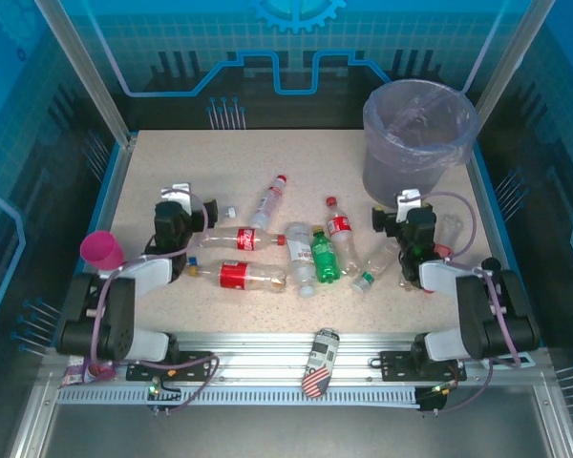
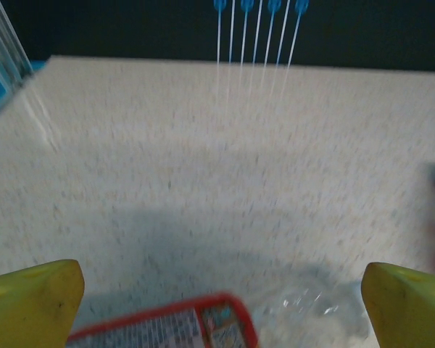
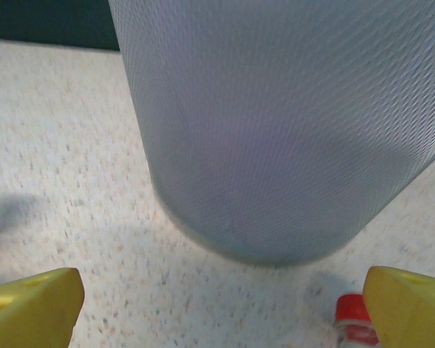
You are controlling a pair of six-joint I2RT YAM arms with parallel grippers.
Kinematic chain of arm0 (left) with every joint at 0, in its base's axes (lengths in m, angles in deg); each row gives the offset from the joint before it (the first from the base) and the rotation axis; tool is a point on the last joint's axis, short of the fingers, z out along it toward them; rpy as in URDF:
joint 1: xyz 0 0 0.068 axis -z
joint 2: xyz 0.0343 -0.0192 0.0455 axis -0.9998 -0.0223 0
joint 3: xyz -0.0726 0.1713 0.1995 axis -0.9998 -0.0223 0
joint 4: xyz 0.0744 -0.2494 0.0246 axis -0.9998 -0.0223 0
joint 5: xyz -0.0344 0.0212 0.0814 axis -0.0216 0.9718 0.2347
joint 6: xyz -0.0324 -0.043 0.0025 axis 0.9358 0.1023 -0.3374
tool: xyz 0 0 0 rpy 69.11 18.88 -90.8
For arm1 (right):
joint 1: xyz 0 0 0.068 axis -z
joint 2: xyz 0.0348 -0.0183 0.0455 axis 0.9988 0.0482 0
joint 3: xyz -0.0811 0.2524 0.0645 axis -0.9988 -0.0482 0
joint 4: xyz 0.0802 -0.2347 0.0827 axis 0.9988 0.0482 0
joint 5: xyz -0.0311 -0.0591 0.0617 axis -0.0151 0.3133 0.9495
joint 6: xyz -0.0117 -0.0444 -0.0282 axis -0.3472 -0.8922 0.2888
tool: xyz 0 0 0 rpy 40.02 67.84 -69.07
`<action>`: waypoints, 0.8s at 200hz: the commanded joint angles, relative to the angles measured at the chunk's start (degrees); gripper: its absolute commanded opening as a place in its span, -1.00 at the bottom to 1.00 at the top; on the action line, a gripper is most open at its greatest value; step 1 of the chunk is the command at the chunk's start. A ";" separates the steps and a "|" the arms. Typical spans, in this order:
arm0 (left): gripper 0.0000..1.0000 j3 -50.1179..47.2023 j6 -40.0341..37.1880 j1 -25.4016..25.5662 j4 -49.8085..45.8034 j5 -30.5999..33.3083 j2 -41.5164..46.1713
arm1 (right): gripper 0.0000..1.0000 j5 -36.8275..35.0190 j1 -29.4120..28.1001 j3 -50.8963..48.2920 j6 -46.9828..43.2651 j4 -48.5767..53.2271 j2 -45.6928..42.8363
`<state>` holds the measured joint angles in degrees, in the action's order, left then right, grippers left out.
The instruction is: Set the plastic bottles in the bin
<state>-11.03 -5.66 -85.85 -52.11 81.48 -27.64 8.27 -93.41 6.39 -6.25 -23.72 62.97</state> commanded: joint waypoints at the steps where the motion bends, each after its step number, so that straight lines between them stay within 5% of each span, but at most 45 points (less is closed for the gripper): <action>1: 0.98 8.74 1.42 0.87 -15.39 3.44 6.53 | 0.99 -2.36 -0.25 7.09 2.80 19.64 -8.43; 25: 0.98 21.05 8.18 1.07 -32.82 5.77 8.21 | 0.99 -4.23 -0.26 14.90 9.29 42.10 -15.46; 67: 0.98 41.02 8.61 1.16 -58.22 -7.34 0.36 | 0.95 -6.50 4.86 29.75 15.54 74.89 -15.21; 106: 0.98 44.56 3.79 1.12 -61.02 -8.83 -3.98 | 0.88 -1.59 13.02 29.56 16.55 83.22 -12.80; 160: 0.98 40.68 5.37 1.16 -58.00 -11.17 -3.89 | 0.58 3.49 22.72 26.39 16.14 79.69 -7.16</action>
<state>30.10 0.00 -85.06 -109.02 72.39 -31.96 7.92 -73.41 33.73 9.20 55.10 53.64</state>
